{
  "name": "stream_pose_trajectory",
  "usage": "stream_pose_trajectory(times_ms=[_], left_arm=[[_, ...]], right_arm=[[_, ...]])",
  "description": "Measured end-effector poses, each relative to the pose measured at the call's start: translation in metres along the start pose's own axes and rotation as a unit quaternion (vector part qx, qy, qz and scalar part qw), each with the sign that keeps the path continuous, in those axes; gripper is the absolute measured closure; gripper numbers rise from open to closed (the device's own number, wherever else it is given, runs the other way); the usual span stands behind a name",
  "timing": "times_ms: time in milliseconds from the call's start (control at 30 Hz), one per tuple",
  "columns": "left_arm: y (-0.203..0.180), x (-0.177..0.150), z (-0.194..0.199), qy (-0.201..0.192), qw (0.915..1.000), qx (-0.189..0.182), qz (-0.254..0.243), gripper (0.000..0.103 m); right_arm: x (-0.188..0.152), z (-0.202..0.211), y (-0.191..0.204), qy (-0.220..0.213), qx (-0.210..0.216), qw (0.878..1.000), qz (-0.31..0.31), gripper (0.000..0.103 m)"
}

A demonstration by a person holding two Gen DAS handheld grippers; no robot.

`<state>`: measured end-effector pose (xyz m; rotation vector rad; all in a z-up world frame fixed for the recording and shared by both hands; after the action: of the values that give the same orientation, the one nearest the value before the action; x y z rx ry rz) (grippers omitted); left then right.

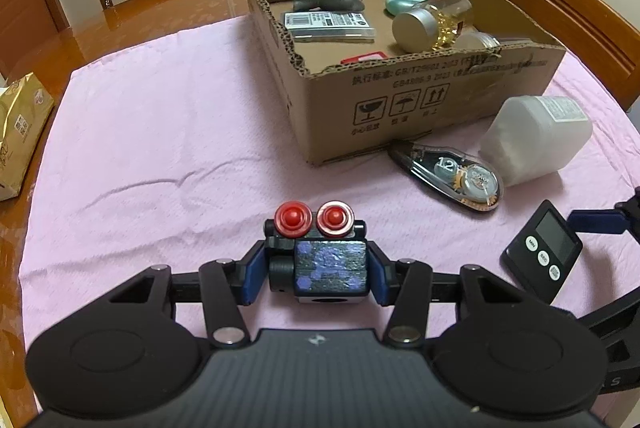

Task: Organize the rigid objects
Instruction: 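Grasp the red-button cube toy with the left gripper while the right grasps the digital timer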

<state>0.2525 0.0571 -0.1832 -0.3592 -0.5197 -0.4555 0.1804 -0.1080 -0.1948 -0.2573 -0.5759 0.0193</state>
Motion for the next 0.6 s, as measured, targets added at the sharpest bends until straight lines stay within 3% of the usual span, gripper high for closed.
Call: stream_pose_trajectory(times_ms=[300, 600], left_arm=[[-0.0004, 0.0004, -0.0006, 0.001, 1.0000, 0.001, 0.000, 0.053], [-0.0010, 0.0007, -0.0012, 0.002, 1.0000, 0.005, -0.007, 0.051]], right_arm=[[0.0060, 0.0048, -0.0023, -0.001, 0.006, 1.000, 0.014, 0.028], [0.0081, 0.0037, -0.0051, 0.004, 0.015, 0.999, 0.029, 0.028]])
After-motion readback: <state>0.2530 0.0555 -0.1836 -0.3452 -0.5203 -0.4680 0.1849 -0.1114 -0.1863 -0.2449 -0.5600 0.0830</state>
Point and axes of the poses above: each gripper's, at about its wrist camera, not at the fingertips, and z roughly against the way its jaws point, y to its left, x to its top, the point moved 2 cm from there along -z, roughly the way its jaws point, and after that the axes turned 15 degrees about -x, right-handed, at the moved point
